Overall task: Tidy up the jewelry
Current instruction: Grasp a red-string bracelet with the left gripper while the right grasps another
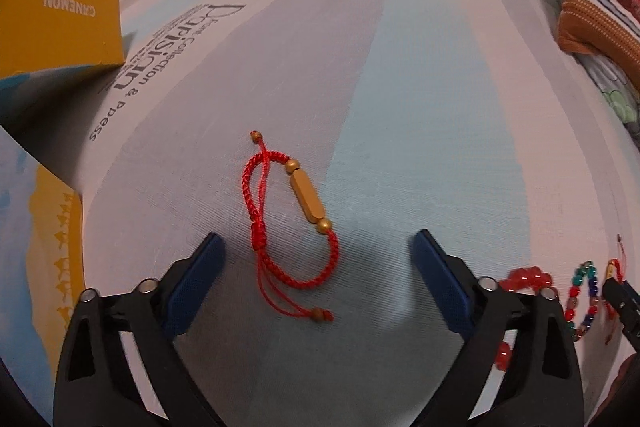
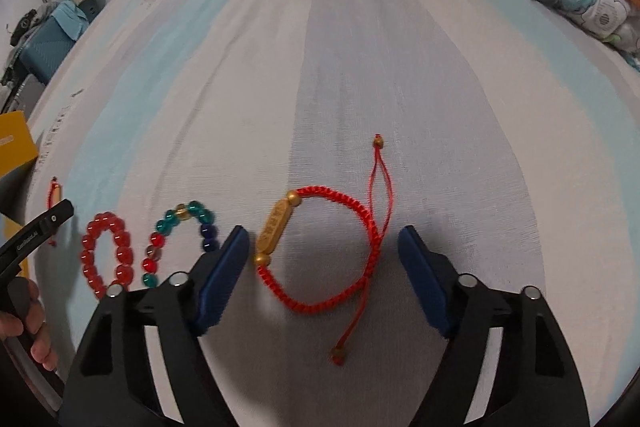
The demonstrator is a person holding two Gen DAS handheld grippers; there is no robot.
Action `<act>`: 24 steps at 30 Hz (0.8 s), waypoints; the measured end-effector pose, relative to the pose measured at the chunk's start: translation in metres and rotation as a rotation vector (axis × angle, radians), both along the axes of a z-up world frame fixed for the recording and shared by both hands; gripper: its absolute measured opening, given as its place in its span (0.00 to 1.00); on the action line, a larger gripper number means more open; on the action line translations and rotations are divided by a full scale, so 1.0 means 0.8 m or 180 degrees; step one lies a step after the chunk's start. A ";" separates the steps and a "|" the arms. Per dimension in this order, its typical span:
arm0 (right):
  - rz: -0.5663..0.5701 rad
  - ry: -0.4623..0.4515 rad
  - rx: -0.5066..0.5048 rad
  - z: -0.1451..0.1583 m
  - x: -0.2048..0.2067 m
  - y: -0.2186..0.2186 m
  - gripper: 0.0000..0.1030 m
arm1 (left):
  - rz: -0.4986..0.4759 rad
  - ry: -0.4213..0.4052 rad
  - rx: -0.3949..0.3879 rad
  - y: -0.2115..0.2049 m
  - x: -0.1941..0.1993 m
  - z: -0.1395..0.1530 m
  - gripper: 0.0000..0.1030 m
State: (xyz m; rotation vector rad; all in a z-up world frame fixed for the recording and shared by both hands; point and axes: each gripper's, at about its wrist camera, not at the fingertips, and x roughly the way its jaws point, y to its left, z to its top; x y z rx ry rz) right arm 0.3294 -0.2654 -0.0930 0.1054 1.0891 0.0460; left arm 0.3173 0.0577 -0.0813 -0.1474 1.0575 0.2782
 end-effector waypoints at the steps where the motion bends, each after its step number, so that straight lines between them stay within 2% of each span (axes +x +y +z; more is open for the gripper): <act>1: 0.0004 0.0001 -0.0031 0.000 0.002 0.000 0.66 | -0.0001 0.0013 0.0008 0.001 0.001 -0.001 0.85; 4: 0.0006 0.0008 -0.0158 -0.003 0.004 0.002 0.58 | 0.0038 0.0044 0.0031 0.004 0.002 -0.001 0.74; 6: 0.0003 0.0005 -0.0212 -0.003 0.003 0.003 0.49 | 0.0038 0.0049 0.0043 0.004 0.000 0.000 0.60; 7: 0.0006 0.0004 -0.0225 -0.003 0.002 0.003 0.47 | 0.0038 0.0061 0.0043 0.005 0.000 0.000 0.58; 9: -0.0001 0.0000 -0.0248 -0.003 0.001 0.002 0.41 | 0.0055 0.0073 0.0067 0.006 -0.002 0.002 0.43; 10: -0.0005 -0.0001 -0.0256 -0.004 0.000 0.002 0.37 | 0.0038 0.0077 0.0065 0.005 -0.003 0.002 0.40; 12: -0.0002 -0.0002 -0.0263 -0.004 -0.002 0.002 0.31 | 0.0003 0.0097 0.0045 0.003 -0.004 0.003 0.25; 15: 0.0002 -0.0009 -0.0292 -0.004 -0.005 0.004 0.20 | -0.0011 0.0104 0.0020 0.004 -0.004 0.003 0.17; 18: 0.0019 -0.0010 -0.0305 -0.003 -0.007 0.006 0.14 | 0.0005 0.0091 0.0011 0.006 -0.007 0.004 0.06; 24: -0.0013 -0.0052 -0.0268 0.002 -0.009 0.004 0.09 | -0.0020 0.0017 0.0068 0.004 -0.013 0.014 0.06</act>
